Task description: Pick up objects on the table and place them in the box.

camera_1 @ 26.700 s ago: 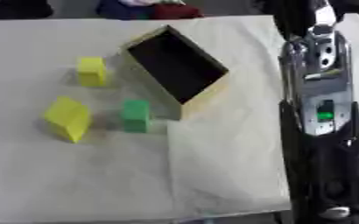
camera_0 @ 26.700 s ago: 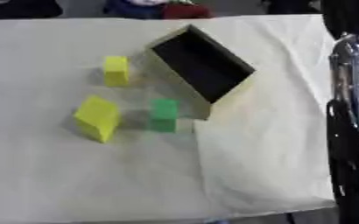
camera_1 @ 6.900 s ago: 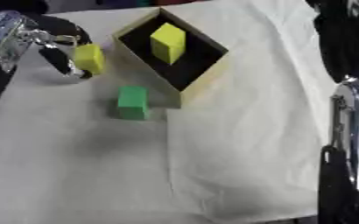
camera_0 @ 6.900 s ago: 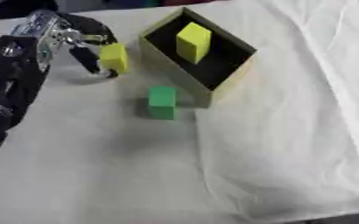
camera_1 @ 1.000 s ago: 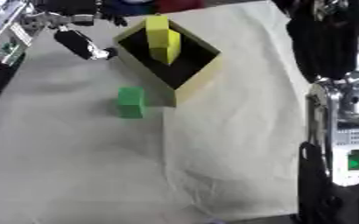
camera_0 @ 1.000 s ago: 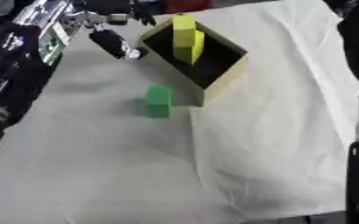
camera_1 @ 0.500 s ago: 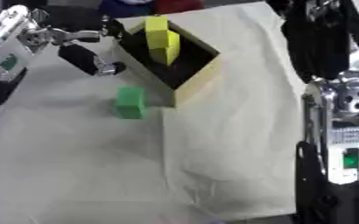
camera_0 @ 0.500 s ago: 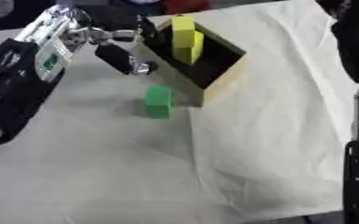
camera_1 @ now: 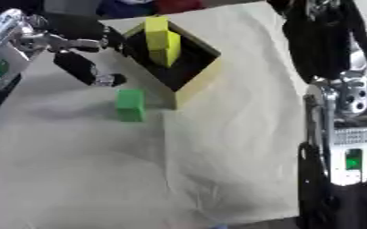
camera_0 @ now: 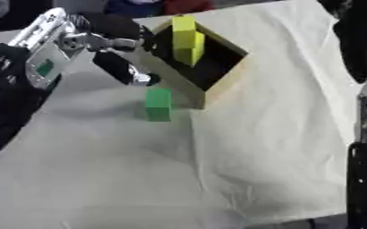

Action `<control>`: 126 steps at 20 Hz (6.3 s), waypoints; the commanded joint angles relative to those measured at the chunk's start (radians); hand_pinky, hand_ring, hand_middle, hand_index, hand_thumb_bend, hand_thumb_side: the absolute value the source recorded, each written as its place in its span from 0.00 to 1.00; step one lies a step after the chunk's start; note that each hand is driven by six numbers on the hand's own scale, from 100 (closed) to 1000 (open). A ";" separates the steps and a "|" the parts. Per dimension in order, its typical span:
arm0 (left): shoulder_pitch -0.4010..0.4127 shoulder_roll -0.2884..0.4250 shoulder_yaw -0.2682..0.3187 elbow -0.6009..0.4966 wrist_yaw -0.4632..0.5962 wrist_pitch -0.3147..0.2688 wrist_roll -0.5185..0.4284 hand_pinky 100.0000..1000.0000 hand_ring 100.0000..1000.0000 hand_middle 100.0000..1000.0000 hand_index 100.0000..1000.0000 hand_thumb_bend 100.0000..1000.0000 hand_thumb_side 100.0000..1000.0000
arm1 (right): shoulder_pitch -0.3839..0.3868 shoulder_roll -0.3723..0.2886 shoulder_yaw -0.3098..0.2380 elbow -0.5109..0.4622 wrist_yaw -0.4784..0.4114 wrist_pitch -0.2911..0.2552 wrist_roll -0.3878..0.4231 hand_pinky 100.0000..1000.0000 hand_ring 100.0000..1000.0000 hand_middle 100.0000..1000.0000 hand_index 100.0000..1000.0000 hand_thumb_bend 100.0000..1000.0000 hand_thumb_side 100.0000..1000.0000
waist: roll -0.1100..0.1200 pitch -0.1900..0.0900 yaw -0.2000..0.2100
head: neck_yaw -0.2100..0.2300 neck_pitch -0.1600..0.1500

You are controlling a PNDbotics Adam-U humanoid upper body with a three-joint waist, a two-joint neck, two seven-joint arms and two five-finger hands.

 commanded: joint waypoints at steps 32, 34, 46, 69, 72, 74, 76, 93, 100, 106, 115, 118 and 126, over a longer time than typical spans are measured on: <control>0.041 0.023 -0.053 0.025 -0.074 -0.093 -0.099 0.73 0.84 0.78 0.94 0.39 0.83 | -0.005 -0.012 -0.004 -0.021 -0.005 0.005 -0.003 0.77 0.77 0.55 0.69 0.00 1.00 | 0.002 -0.014 -0.010 | -0.006 0.005; 0.042 0.016 -0.053 0.032 -0.065 -0.097 -0.102 0.72 0.83 0.78 0.94 0.37 0.84 | -0.006 -0.012 -0.004 -0.021 -0.006 0.005 -0.002 0.77 0.77 0.55 0.69 0.00 1.00 | 0.002 -0.013 -0.011 | -0.005 0.005; 0.042 -0.002 -0.066 0.048 -0.103 -0.112 -0.103 0.69 0.81 0.74 0.90 0.43 0.78 | -0.004 -0.011 -0.006 -0.021 -0.009 0.007 -0.002 0.77 0.77 0.55 0.69 0.00 1.00 | 0.002 -0.012 -0.015 | -0.004 0.005; 0.027 0.062 -0.035 -0.078 -0.058 -0.054 0.019 0.41 0.56 0.41 0.58 0.00 0.40 | -0.003 -0.008 -0.006 -0.021 0.000 0.006 -0.003 0.77 0.77 0.55 0.69 0.00 0.99 | 0.003 -0.019 -0.009 | -0.011 0.005; 0.008 0.081 -0.017 -0.121 -0.022 -0.048 0.017 0.40 0.55 0.41 0.57 0.00 0.35 | -0.003 -0.008 -0.006 -0.021 0.001 0.006 -0.005 0.77 0.77 0.55 0.69 0.00 0.99 | 0.004 -0.021 -0.008 | -0.008 0.005; -0.006 0.090 -0.002 -0.146 0.011 -0.038 0.012 0.40 0.55 0.41 0.57 0.00 0.34 | -0.003 -0.008 -0.006 -0.021 0.002 0.006 -0.007 0.77 0.77 0.55 0.69 0.00 0.99 | 0.004 -0.022 -0.008 | -0.006 0.005; -0.020 0.093 0.013 -0.162 0.047 -0.025 0.002 0.39 0.54 0.40 0.57 0.00 0.41 | -0.002 -0.007 -0.006 -0.021 0.003 0.006 -0.009 0.77 0.77 0.55 0.69 0.00 0.99 | 0.004 -0.024 -0.009 | -0.003 0.005; -0.172 -0.005 0.097 -0.032 0.126 0.010 -0.054 0.38 0.54 0.40 0.57 0.00 0.31 | -0.001 -0.004 -0.007 -0.021 0.003 0.007 -0.015 0.77 0.77 0.55 0.69 0.00 0.99 | 0.006 -0.022 -0.026 | 0.040 0.005; -0.224 -0.074 0.125 0.077 0.064 -0.006 -0.021 0.38 0.54 0.40 0.57 0.00 0.30 | -0.012 -0.005 -0.006 -0.021 -0.001 0.007 -0.014 0.77 0.77 0.55 0.69 0.00 0.99 | 0.009 -0.005 -0.041 | 0.046 -0.004; -0.263 -0.138 0.144 0.199 -0.064 -0.037 0.031 0.39 0.54 0.40 0.57 0.00 0.29 | -0.026 -0.001 -0.004 -0.021 -0.006 0.003 -0.011 0.77 0.77 0.55 0.69 0.00 0.99 | 0.010 0.015 -0.057 | 0.060 -0.016; -0.273 -0.195 0.175 0.365 -0.221 -0.062 0.085 0.39 0.54 0.40 0.57 0.00 0.42 | -0.031 0.000 -0.003 -0.021 -0.012 0.004 -0.009 0.77 0.77 0.55 0.69 0.00 1.00 | 0.013 0.027 -0.063 | 0.067 -0.018; -0.268 -0.202 0.177 0.397 -0.266 -0.071 0.091 0.39 0.54 0.41 0.57 0.00 0.46 | -0.031 0.000 -0.004 -0.021 -0.013 0.004 -0.011 0.77 0.77 0.55 0.69 0.00 1.00 | 0.014 0.027 -0.064 | 0.067 -0.018; -0.265 -0.222 0.195 0.454 -0.318 -0.084 0.122 0.39 0.54 0.41 0.58 0.00 0.56 | -0.031 0.002 -0.004 -0.021 -0.016 0.005 -0.017 0.77 0.77 0.54 0.69 0.00 1.00 | 0.014 0.028 -0.067 | 0.067 -0.020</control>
